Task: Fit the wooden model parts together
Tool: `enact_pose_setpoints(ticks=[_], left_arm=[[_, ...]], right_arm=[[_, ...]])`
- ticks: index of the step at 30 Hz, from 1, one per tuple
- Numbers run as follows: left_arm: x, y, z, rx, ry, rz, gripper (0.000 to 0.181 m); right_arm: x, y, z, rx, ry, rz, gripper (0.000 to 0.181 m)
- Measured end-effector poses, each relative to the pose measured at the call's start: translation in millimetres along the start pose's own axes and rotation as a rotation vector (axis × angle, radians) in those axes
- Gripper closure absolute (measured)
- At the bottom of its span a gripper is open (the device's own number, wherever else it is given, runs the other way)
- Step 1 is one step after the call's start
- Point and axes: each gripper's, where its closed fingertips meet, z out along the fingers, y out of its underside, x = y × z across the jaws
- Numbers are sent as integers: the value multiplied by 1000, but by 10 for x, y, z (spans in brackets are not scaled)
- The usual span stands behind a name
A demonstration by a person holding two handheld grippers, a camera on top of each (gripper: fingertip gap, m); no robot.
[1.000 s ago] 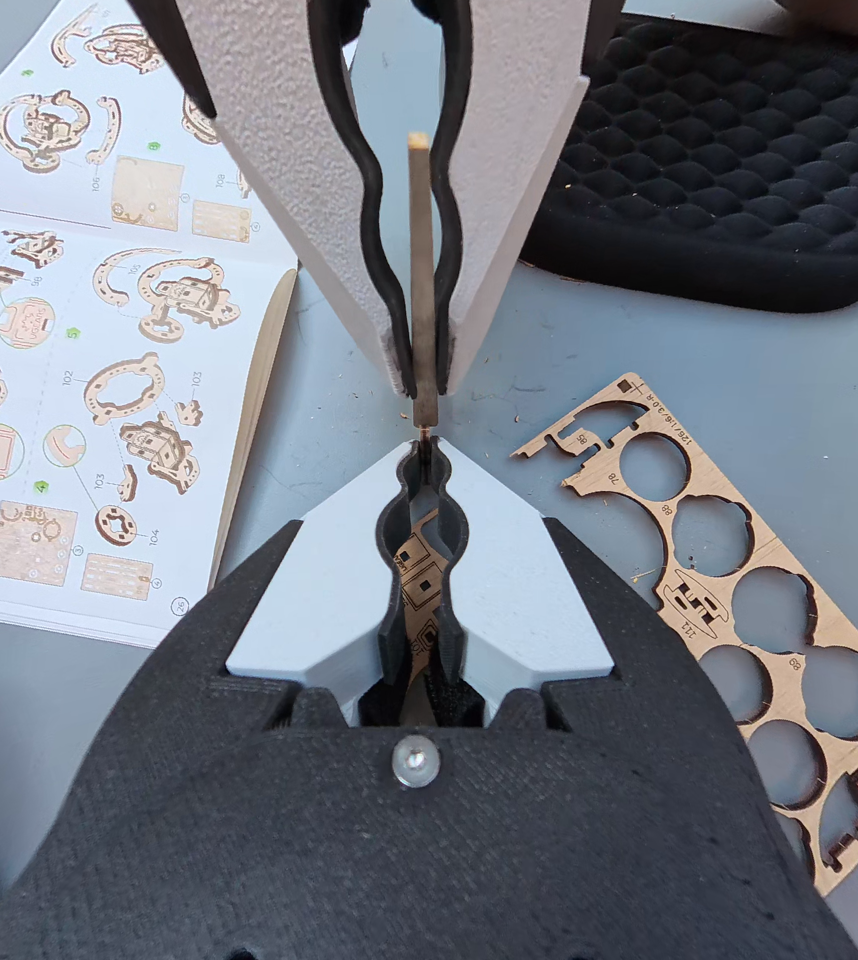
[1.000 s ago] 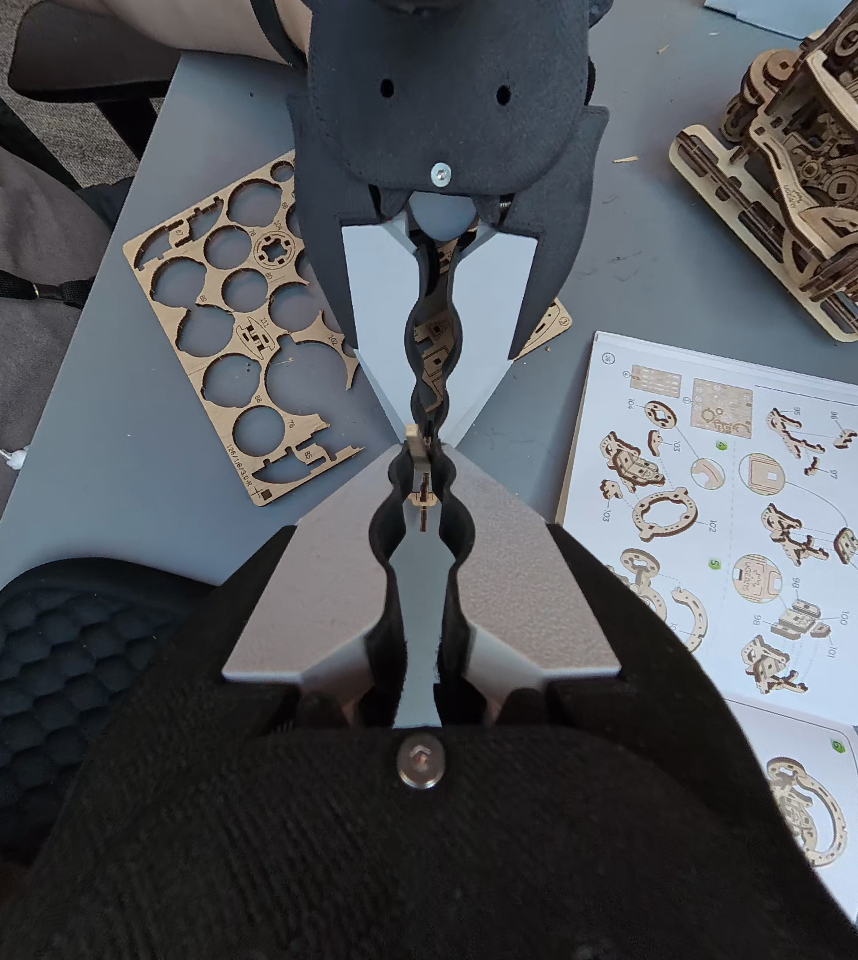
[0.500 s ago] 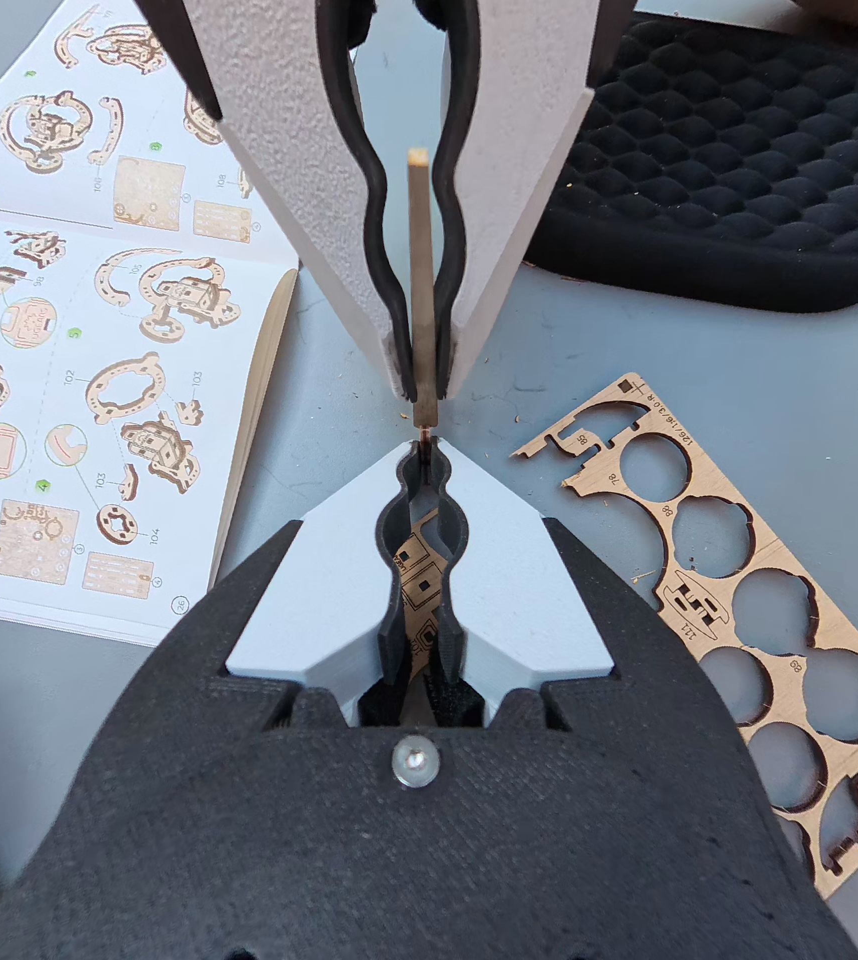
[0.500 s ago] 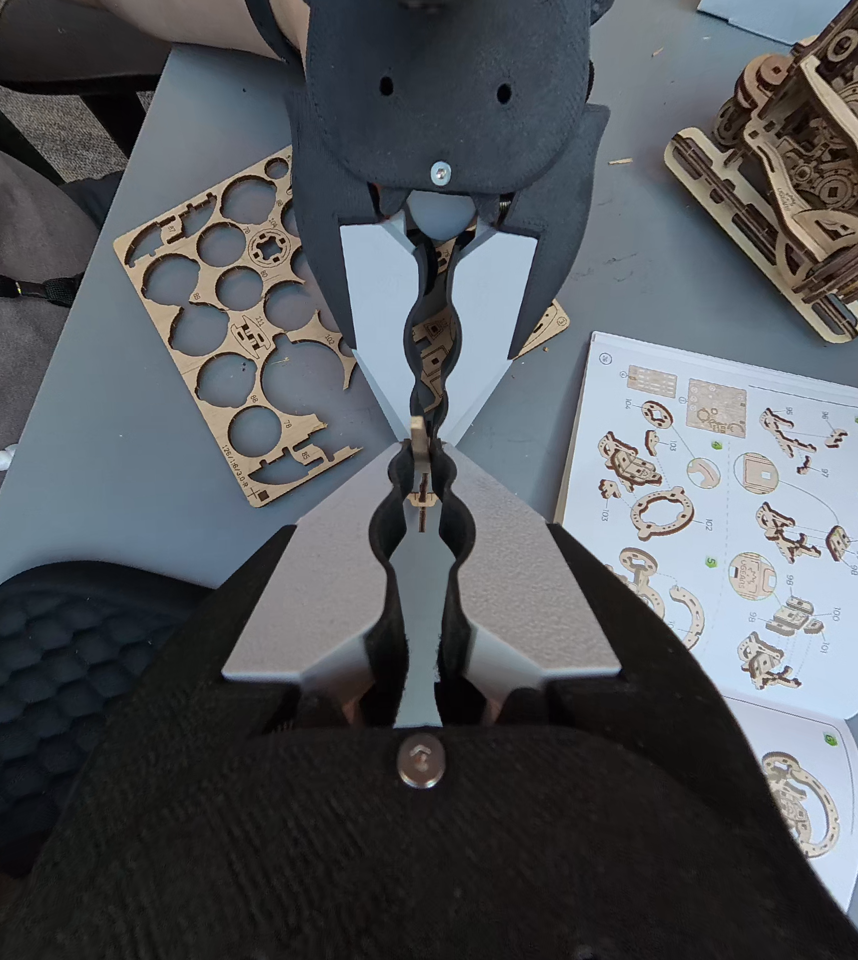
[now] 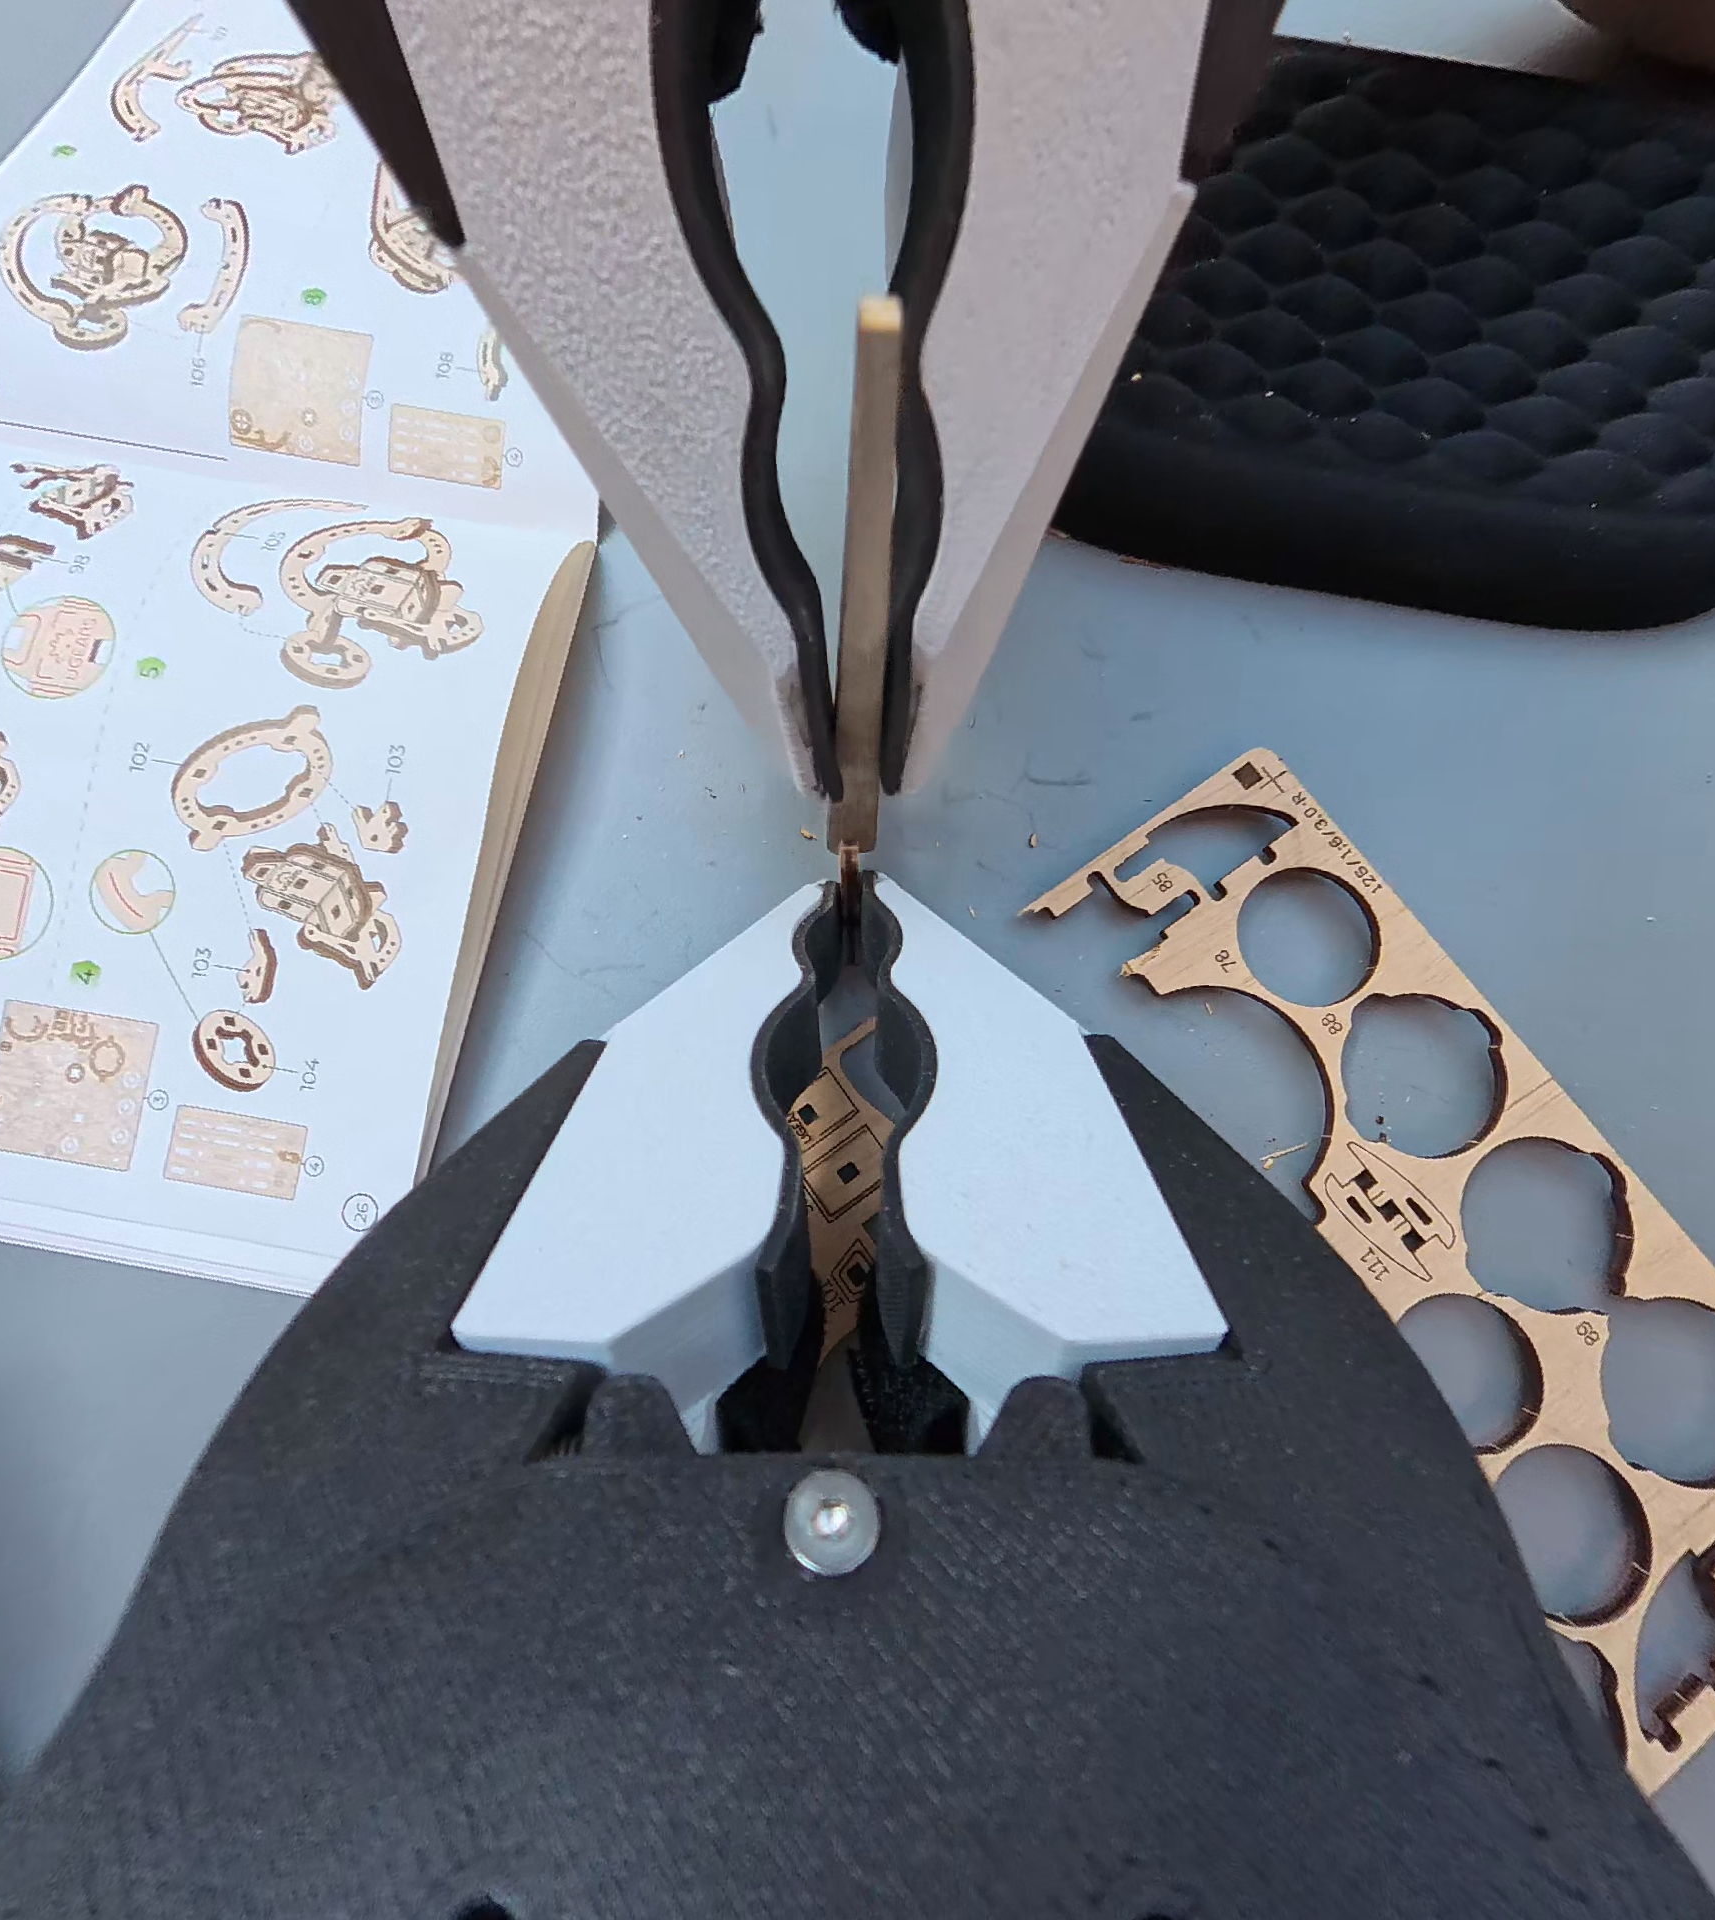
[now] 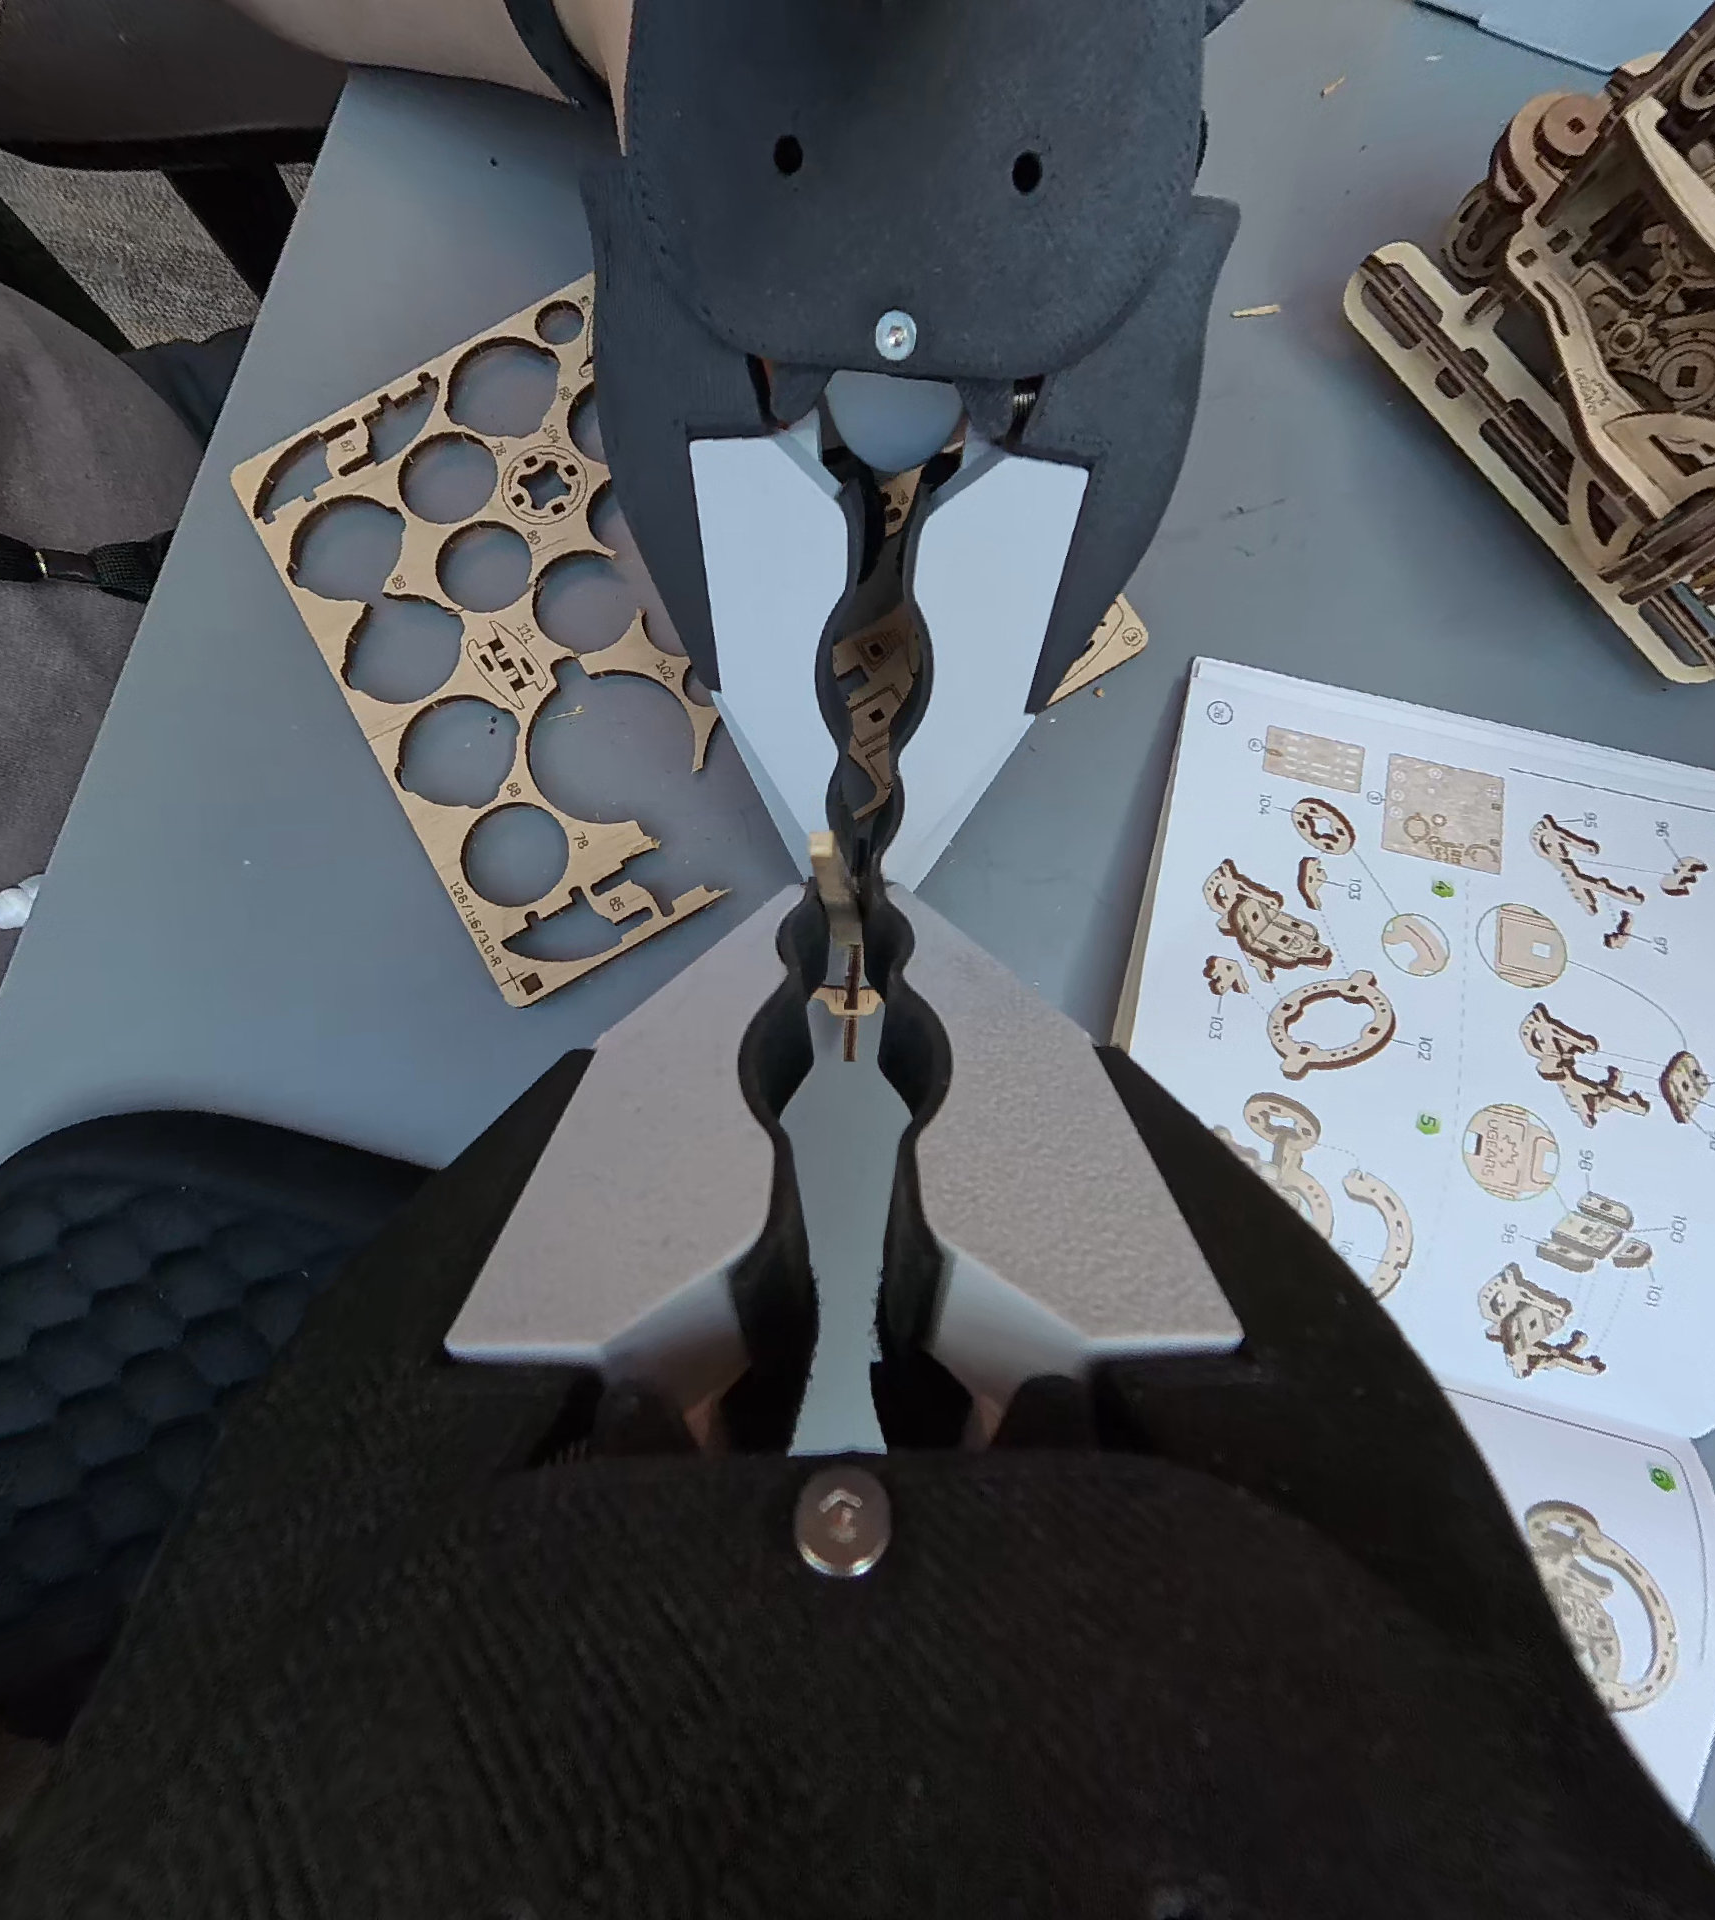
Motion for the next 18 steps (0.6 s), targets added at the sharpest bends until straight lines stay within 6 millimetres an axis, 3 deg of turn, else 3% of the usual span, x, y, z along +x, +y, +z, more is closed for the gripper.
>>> enact_pose_setpoints(ticks=[18], left_arm=[[1, -3, -1, 2, -4, 3, 181]], right_arm=[[-2, 55, -38, 34, -1, 8, 176]])
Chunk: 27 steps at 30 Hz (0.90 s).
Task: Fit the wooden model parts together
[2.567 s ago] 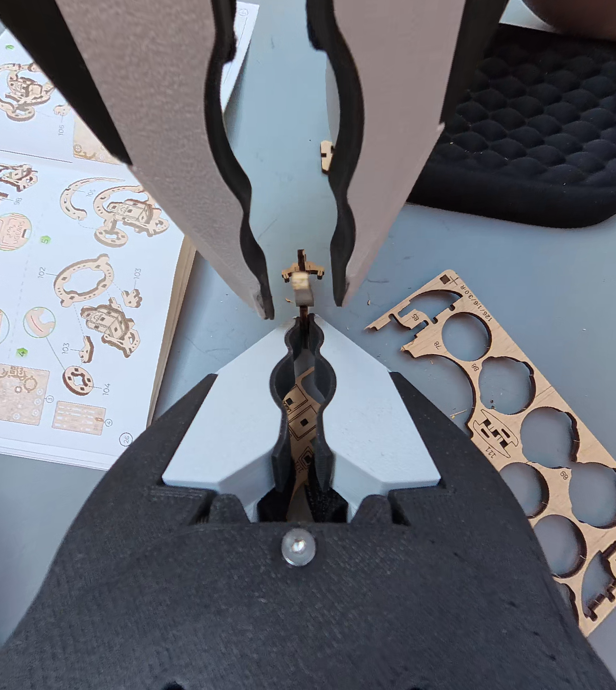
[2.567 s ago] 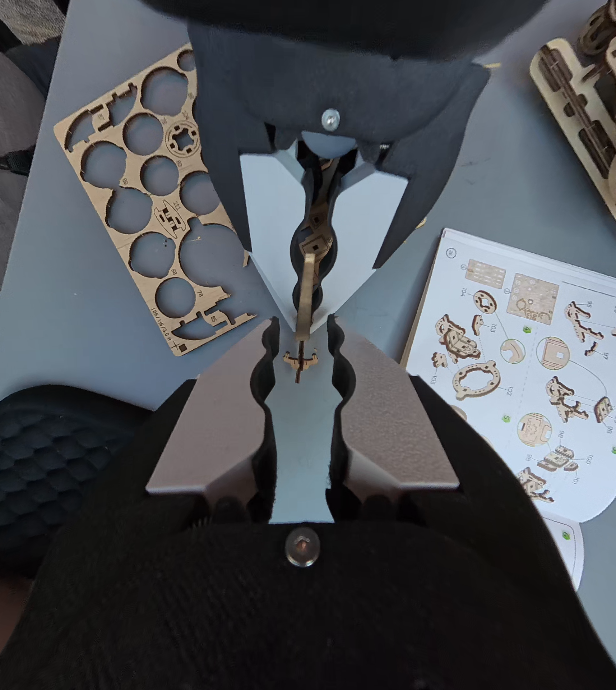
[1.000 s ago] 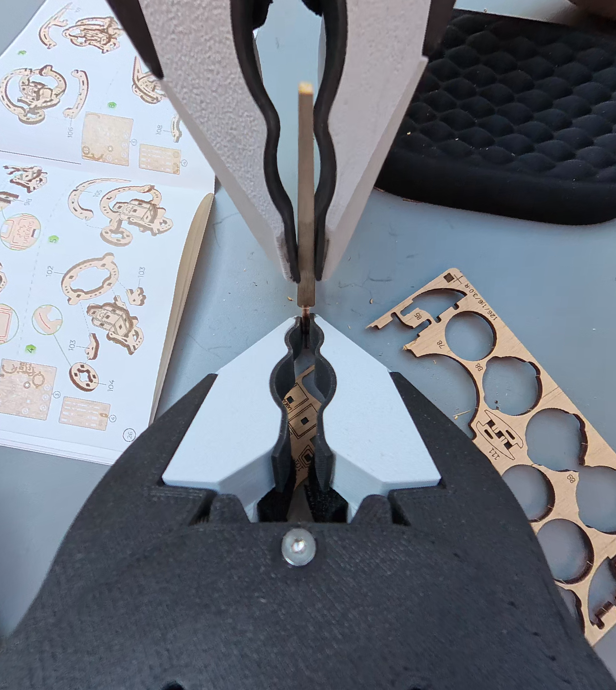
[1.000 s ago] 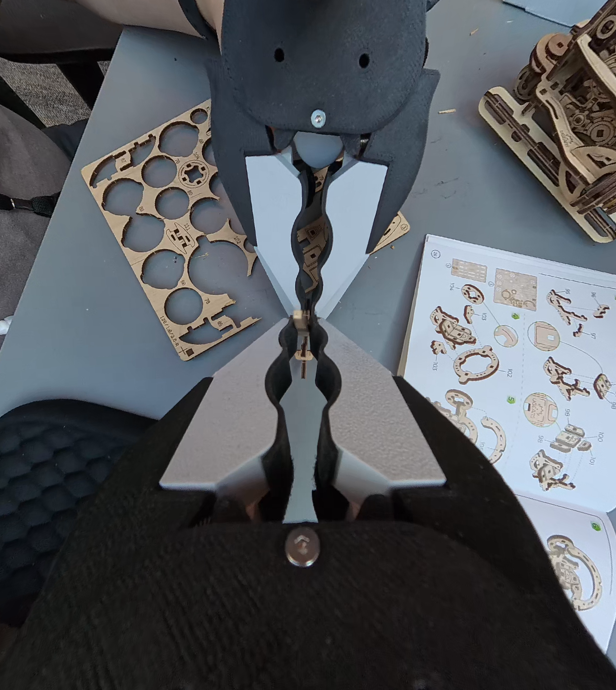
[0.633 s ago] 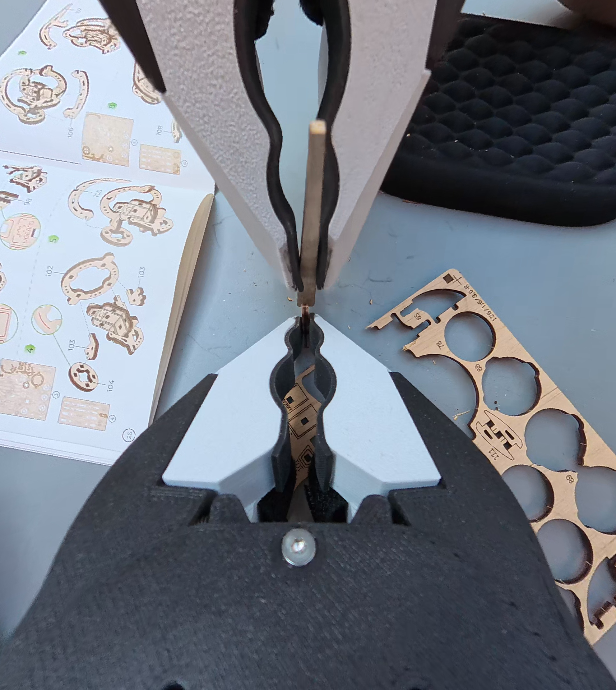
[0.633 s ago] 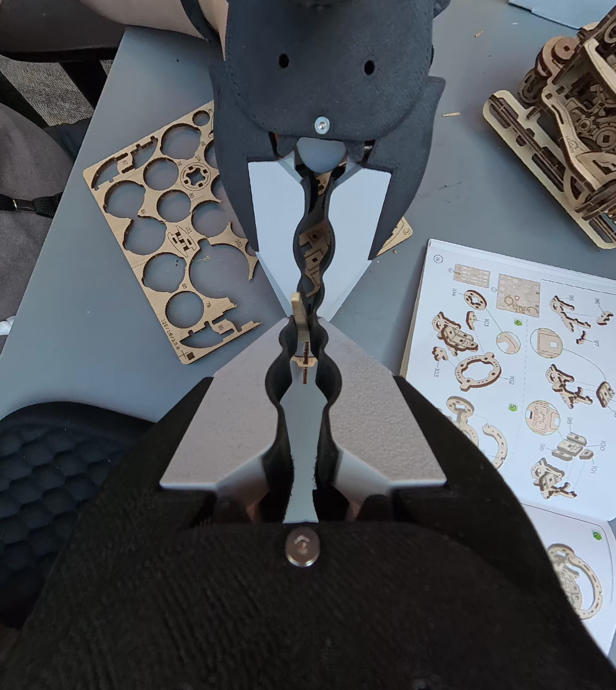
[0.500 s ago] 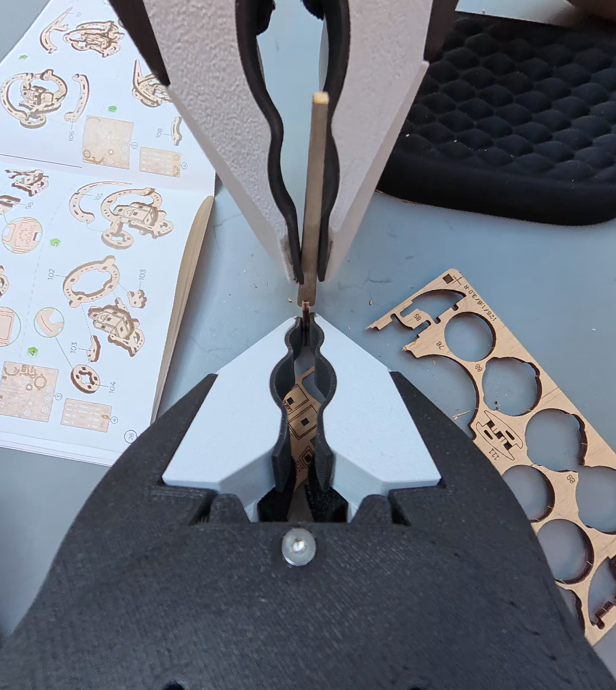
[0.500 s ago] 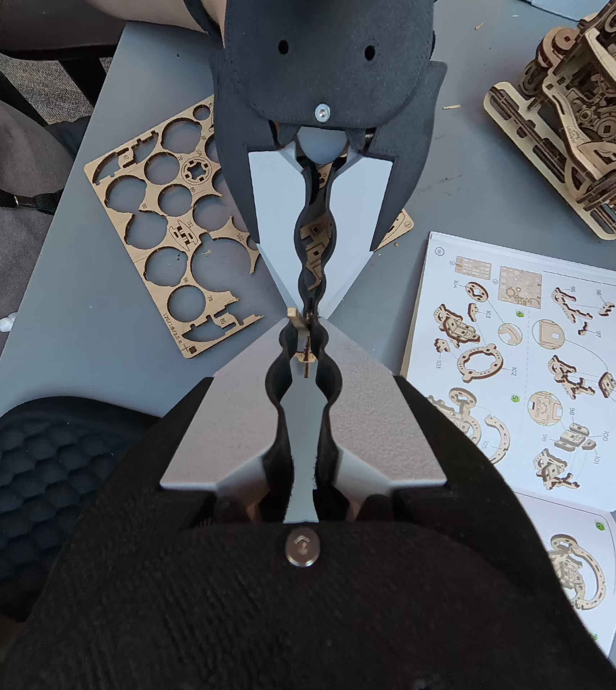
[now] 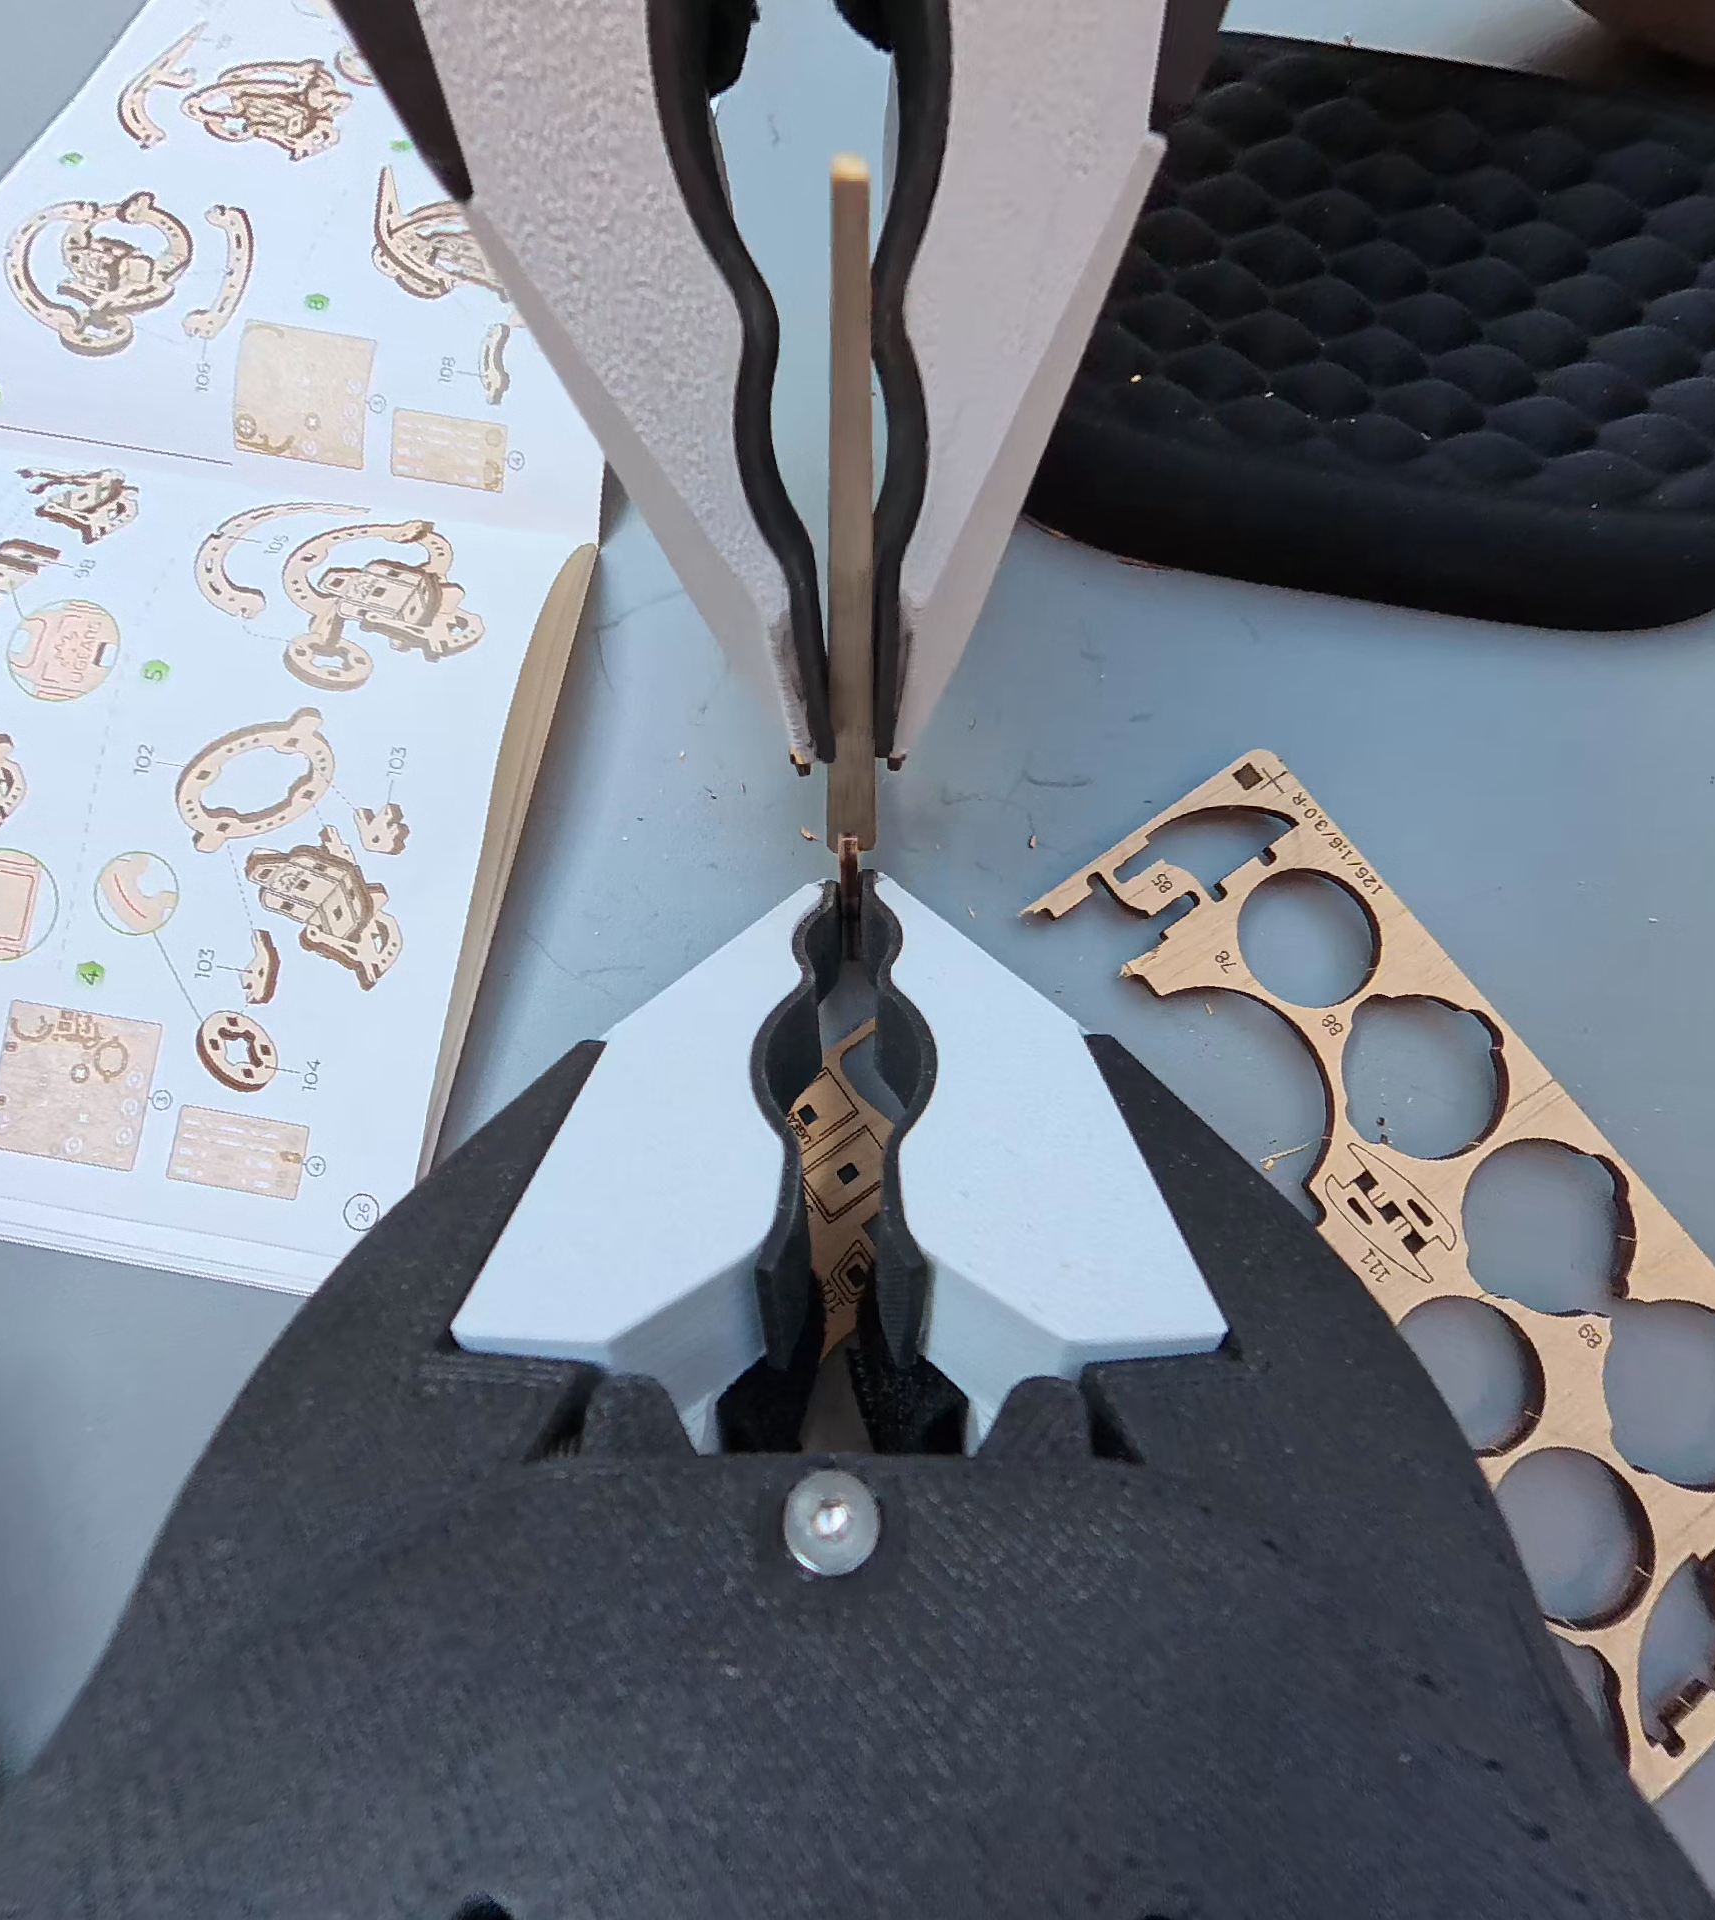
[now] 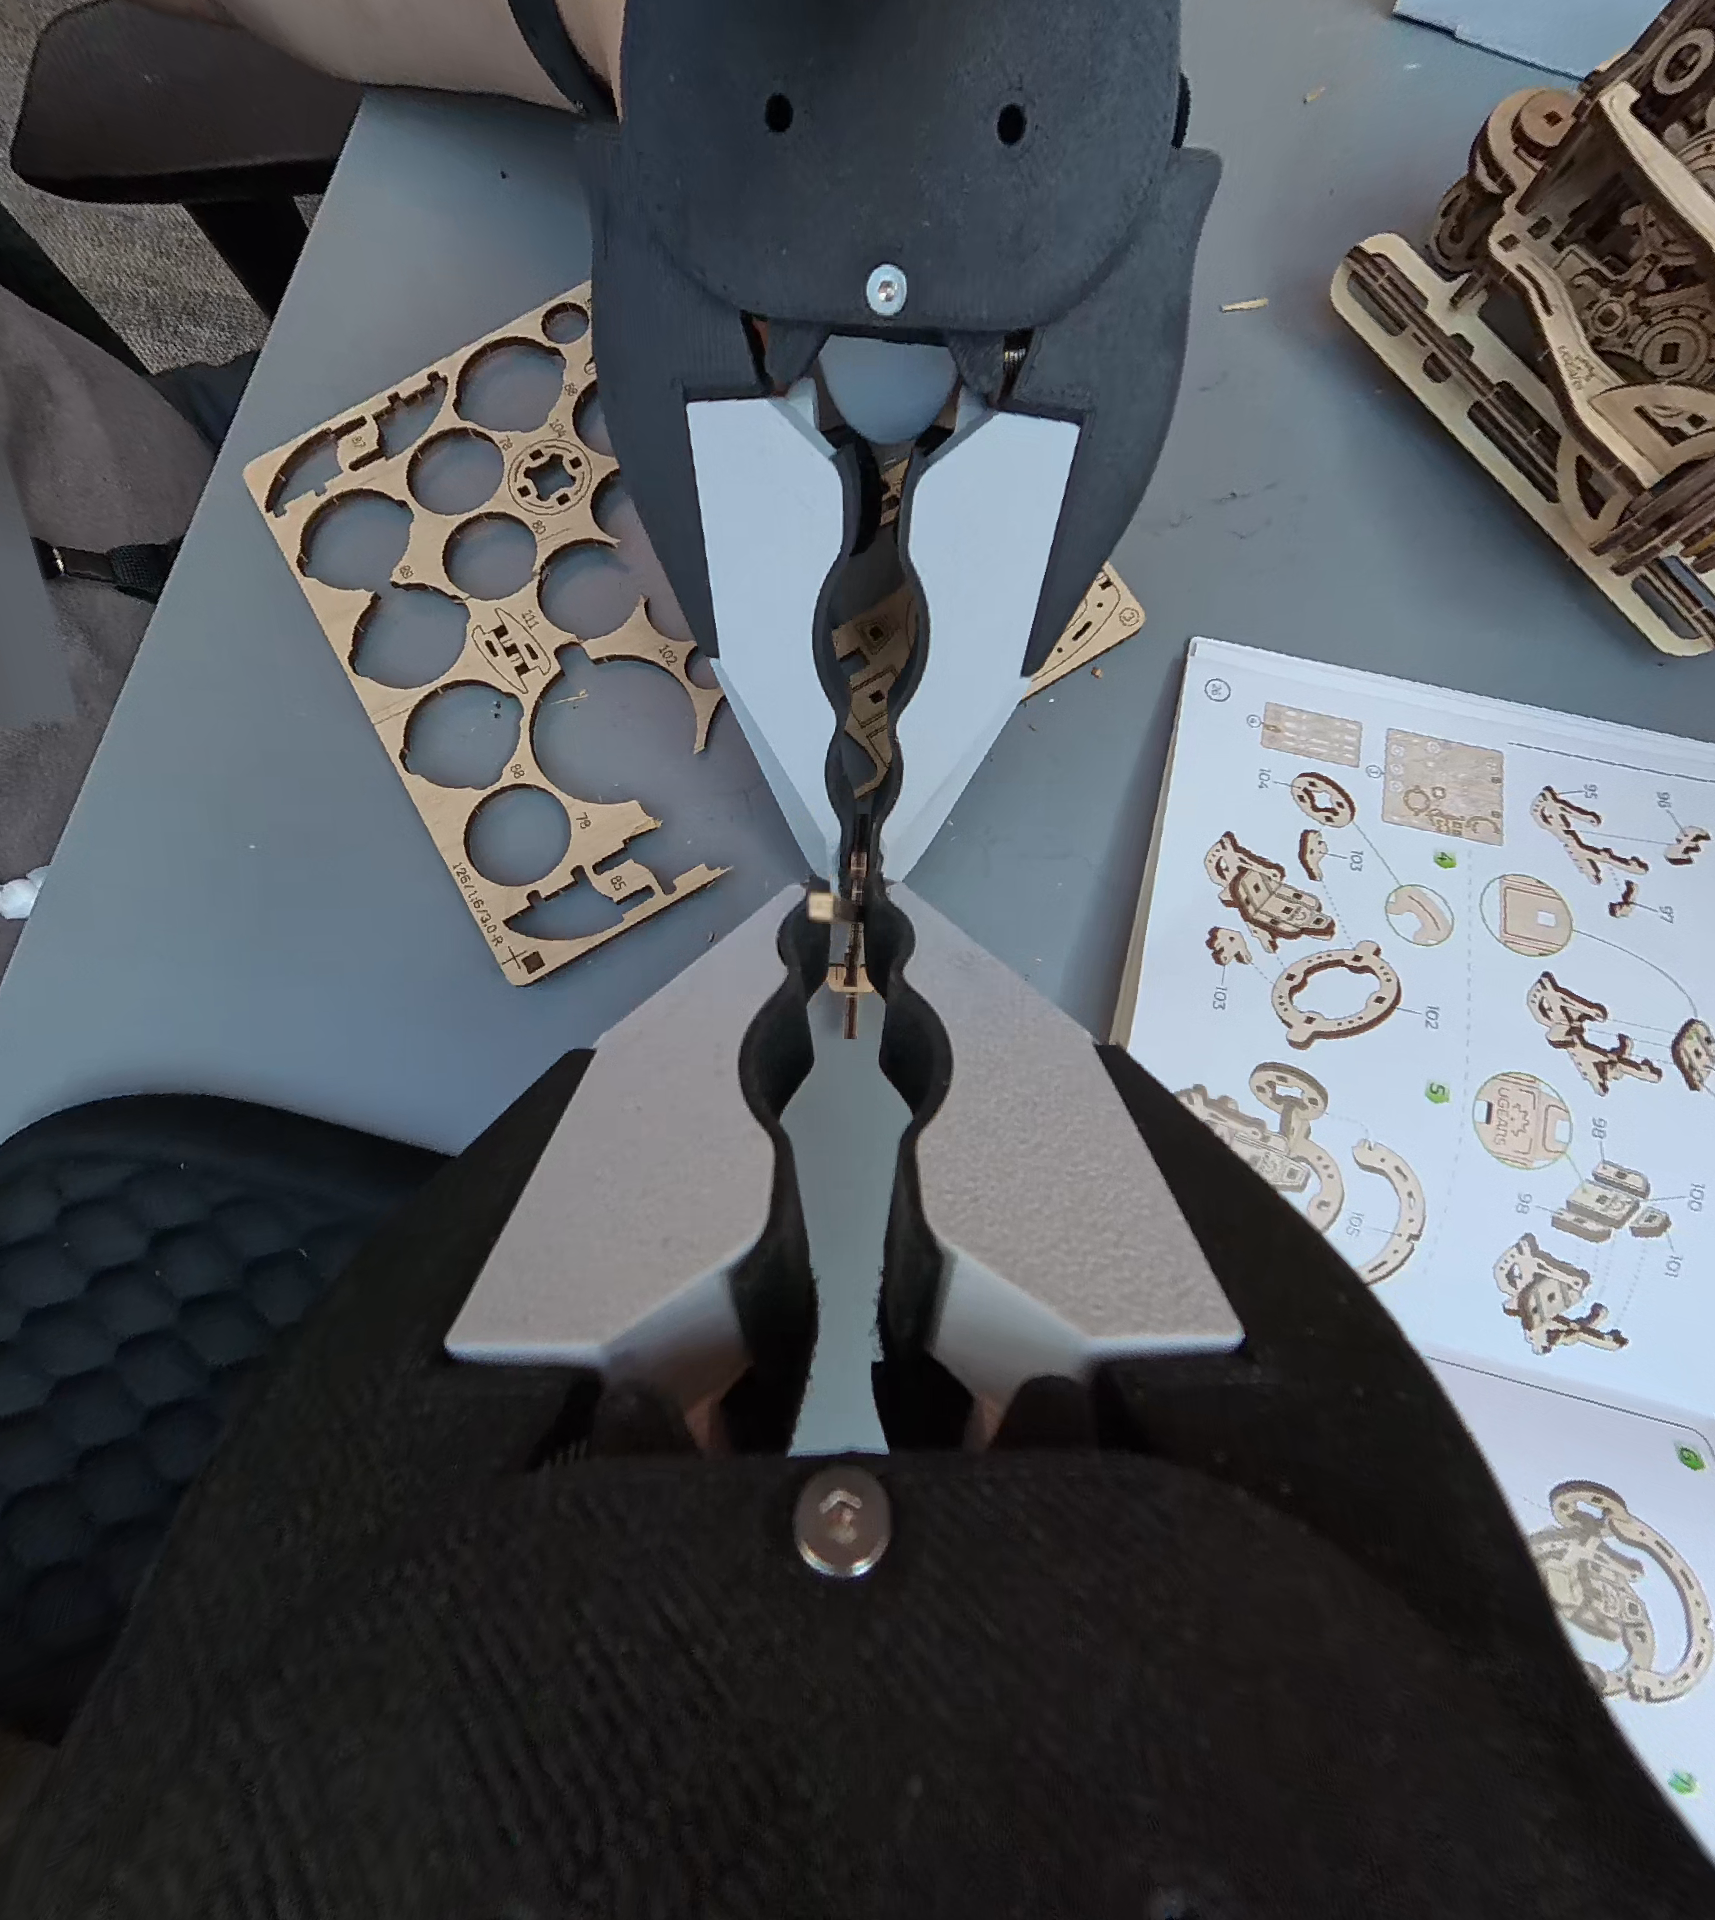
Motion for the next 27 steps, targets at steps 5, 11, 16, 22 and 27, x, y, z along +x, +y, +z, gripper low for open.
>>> enact_pose_setpoints(ticks=[5, 11, 16, 22, 27], left_arm=[[1, 7, 2, -9, -6, 12, 181], [-1, 8, 3, -5, -4, 5, 181], [-1, 7, 3, -8, -5, 10, 181], [12, -1, -30, 13, 23, -41, 179], [-61, -251, -461, 242, 83, -174, 158]], right_arm=[[-11, -32, 24, -7, 6, -11, 176], [-4, -37, 29, -13, -2, -3, 176], [-12, -38, 33, -29, 9, -12, 176], [15, -55, 29, 38, -13, 36, 177], [212, -122, -109, 228, -68, 268, 177]])
